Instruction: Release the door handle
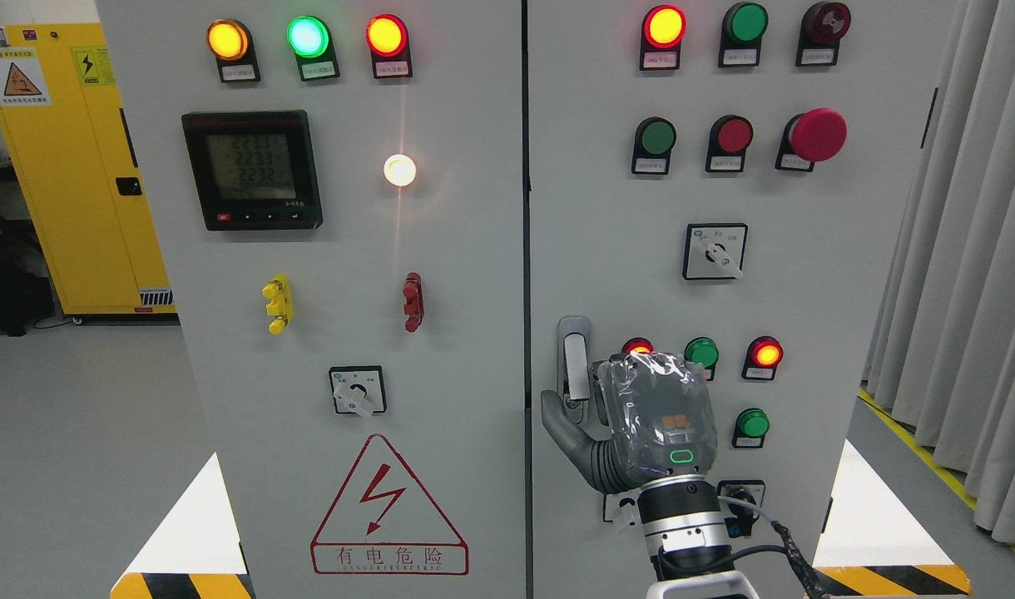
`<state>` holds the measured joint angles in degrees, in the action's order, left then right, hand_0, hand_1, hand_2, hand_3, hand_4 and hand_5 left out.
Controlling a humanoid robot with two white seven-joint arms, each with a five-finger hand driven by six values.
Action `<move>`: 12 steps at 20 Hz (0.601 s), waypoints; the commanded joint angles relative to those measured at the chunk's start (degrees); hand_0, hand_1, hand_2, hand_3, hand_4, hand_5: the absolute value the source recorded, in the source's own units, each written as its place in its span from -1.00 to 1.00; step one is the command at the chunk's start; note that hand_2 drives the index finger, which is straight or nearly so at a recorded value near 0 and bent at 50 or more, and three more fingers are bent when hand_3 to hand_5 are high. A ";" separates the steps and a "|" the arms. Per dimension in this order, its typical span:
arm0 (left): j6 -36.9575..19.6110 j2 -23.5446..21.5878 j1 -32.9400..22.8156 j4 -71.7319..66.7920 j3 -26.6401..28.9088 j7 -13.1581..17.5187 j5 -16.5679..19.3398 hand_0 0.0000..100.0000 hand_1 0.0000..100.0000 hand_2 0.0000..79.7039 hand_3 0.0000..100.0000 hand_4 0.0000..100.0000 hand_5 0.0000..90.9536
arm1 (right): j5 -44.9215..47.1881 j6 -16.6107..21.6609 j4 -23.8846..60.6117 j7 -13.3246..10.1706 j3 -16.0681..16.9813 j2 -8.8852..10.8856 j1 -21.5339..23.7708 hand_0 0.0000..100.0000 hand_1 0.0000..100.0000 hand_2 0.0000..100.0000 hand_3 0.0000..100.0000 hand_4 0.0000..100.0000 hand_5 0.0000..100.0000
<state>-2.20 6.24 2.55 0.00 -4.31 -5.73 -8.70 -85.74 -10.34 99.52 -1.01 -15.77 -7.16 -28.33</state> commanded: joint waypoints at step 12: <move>0.01 0.00 0.00 0.70 0.00 0.02 0.00 -0.76 0.11 -1.00 -1.00 -1.00 -1.00 | 0.05 -0.73 -0.29 -0.13 0.04 -0.05 0.03 0.02 -0.37 0.97 1.00 1.00 1.00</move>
<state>-2.20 6.24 2.55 0.00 -4.31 -5.73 -8.70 -85.70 -10.68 99.29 -0.87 -15.75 -7.19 -28.38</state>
